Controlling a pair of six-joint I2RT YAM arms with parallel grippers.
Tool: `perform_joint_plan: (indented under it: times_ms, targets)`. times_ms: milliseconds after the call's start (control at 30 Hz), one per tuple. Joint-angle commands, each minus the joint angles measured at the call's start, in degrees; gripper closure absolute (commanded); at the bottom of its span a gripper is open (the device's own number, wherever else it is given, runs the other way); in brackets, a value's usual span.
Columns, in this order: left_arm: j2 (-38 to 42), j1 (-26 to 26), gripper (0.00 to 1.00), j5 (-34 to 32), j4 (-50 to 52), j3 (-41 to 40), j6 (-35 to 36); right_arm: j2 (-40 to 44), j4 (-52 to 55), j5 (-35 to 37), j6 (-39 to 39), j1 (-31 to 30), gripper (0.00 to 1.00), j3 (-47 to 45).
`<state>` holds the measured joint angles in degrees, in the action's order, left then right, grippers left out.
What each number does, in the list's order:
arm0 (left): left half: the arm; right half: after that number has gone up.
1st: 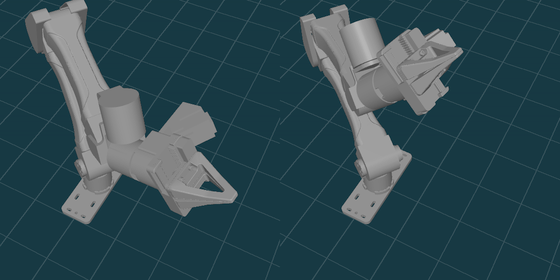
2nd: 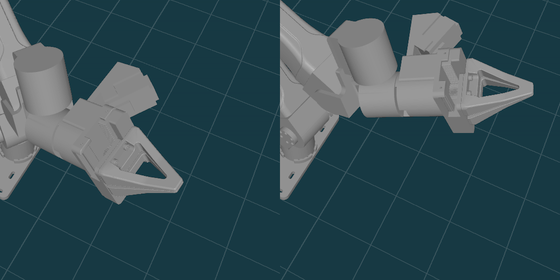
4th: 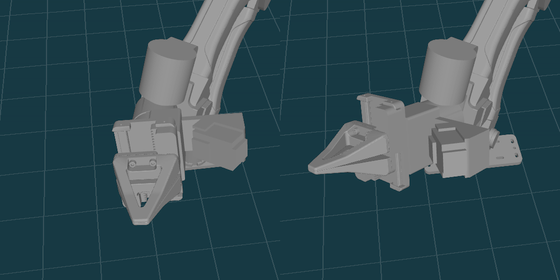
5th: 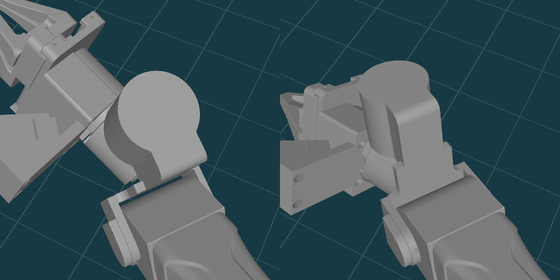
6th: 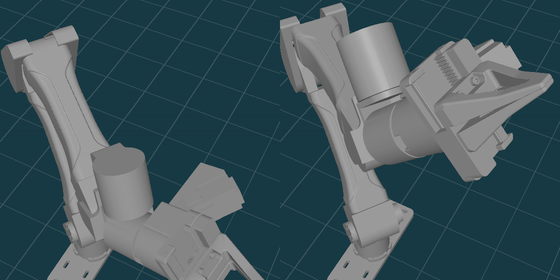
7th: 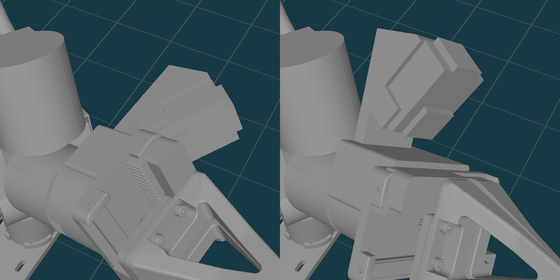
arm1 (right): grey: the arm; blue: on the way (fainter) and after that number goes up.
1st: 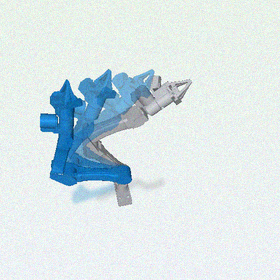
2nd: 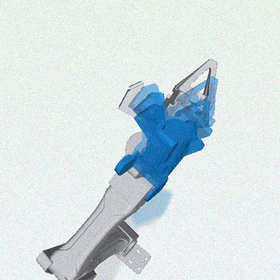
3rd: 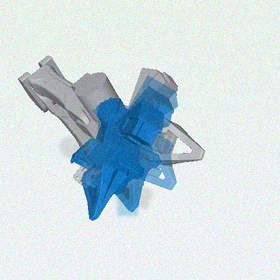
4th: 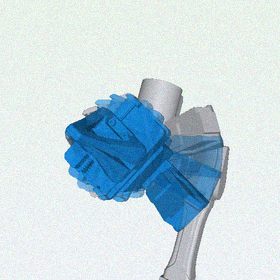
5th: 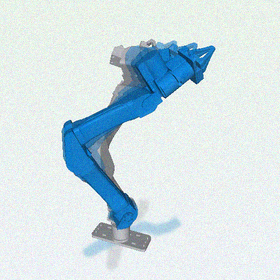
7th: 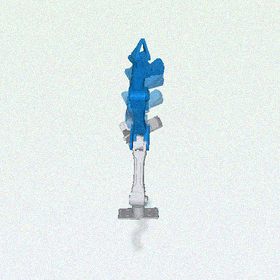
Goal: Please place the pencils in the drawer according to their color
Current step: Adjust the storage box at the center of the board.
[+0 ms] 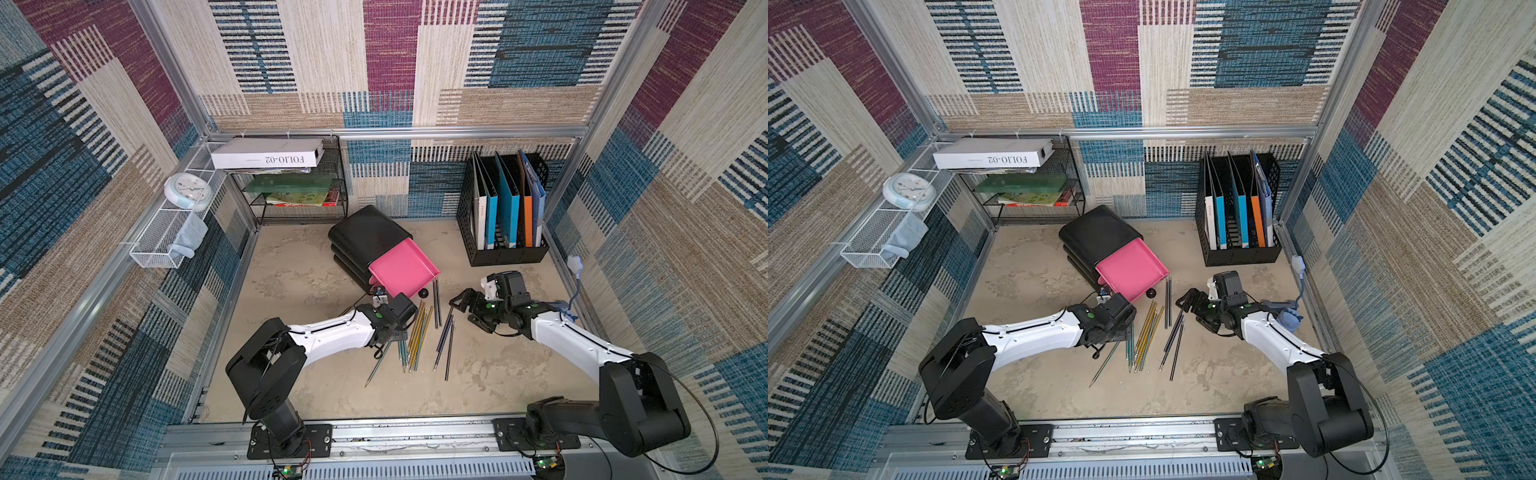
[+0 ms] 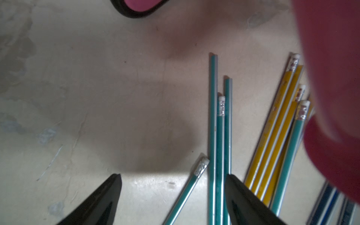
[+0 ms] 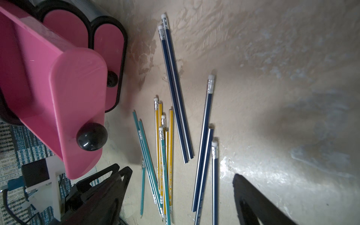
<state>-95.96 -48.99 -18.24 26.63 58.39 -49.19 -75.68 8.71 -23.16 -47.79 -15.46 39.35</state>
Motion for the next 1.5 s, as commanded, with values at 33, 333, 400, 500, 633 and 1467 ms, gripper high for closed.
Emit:
perform_joint_plan:
  times_ms: [33, 333, 400, 500, 633, 1467]
  targets:
    - [-1.3, 0.04, 0.16, 0.83, -3.08, 1.04, 3.57, -0.96, -0.84, -0.57, 0.33, -0.05, 0.09, 0.9]
    - [-4.87, 0.04, 0.29, -0.6, 0.49, 4.74, 5.63, -2.17, -1.13, -0.84, 0.24, 0.01, 0.09, 1.74]
    - [-5.53, 0.04, 0.31, -1.07, 1.6, 5.24, 5.17, -2.15, -1.1, -0.88, 0.24, 0.0, 0.09, 1.78]
    - [-6.9, 0.04, 0.35, -1.62, 4.08, 6.2, 4.2, -2.19, -1.02, -0.9, 0.24, -0.01, 0.09, 2.09]
    - [-8.31, 0.11, 0.37, -1.71, 6.2, 7.07, 3.41, -2.22, -0.98, -0.92, 0.24, -0.05, 0.09, 2.48]
    - [-8.85, 0.96, 0.39, 3.63, 7.22, 6.75, 3.53, -2.26, 0.08, -1.25, 0.18, 0.0, 0.1, 4.53]
